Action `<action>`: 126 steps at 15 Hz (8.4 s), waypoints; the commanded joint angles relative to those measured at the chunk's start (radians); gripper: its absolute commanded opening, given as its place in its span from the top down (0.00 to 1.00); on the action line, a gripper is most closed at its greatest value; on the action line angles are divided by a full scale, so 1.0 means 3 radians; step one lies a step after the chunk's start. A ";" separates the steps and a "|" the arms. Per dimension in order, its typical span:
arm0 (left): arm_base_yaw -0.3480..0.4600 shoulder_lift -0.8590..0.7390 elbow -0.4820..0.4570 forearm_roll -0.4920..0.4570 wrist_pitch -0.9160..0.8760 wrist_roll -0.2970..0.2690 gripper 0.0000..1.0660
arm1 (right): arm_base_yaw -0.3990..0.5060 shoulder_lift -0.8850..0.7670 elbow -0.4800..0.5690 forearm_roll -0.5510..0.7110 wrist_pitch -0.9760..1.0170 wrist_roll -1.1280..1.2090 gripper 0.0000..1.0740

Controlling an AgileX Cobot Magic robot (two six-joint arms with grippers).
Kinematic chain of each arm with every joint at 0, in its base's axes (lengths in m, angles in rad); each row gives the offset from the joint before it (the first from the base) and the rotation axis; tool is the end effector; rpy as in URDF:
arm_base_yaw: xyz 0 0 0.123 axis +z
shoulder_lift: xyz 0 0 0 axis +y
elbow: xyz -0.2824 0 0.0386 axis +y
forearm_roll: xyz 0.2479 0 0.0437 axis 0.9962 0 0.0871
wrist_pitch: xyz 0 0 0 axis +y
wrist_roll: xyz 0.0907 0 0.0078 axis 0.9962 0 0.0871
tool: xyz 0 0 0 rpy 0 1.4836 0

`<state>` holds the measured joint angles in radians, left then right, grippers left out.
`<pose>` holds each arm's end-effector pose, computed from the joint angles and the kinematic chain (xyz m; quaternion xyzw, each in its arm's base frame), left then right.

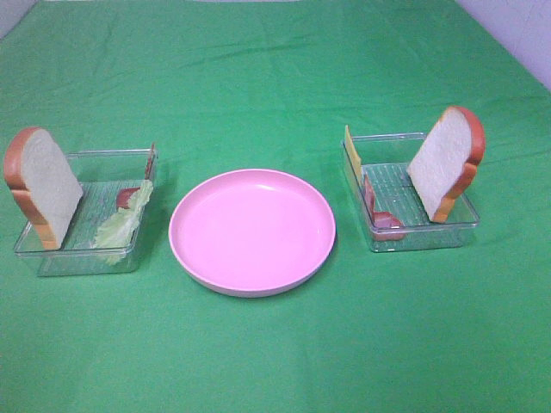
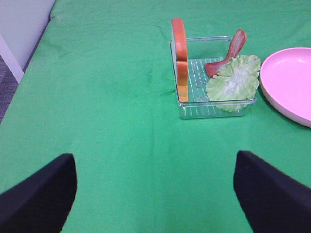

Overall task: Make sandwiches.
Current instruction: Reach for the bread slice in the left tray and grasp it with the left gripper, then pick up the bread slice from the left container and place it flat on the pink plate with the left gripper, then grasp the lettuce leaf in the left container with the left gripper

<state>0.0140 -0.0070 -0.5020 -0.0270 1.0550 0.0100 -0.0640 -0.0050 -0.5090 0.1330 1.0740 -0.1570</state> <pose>-0.0059 -0.0022 0.2782 -0.0012 0.8493 -0.0072 0.5279 -0.0069 0.0111 0.2791 -0.0430 0.8501 0.0085 0.5248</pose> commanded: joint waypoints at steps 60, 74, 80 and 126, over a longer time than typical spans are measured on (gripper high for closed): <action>-0.0293 0.6110 -0.2543 -0.0157 -0.1267 -0.0370 0.54 | -0.0020 -0.0053 0.0007 0.0033 -0.0037 0.0007 0.28; -0.0293 0.5500 -0.2543 -0.0483 -0.1233 -0.0347 1.00 | -0.0020 -0.0053 0.0007 0.0037 -0.0037 0.0007 0.28; -0.0293 0.5020 -0.2543 -0.2080 -0.1270 0.0723 1.00 | -0.0020 -0.0053 0.0007 0.0037 -0.0037 0.0007 0.28; -0.1240 0.5870 -0.2550 -0.0663 -0.0597 -0.0457 0.33 | -0.0020 -0.0053 0.0007 0.0037 -0.0037 0.0007 0.28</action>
<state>-0.3540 1.7590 -1.2640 -0.2500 0.8490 -0.0950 -0.0640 -0.0050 -0.5090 0.1470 1.0740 -0.1570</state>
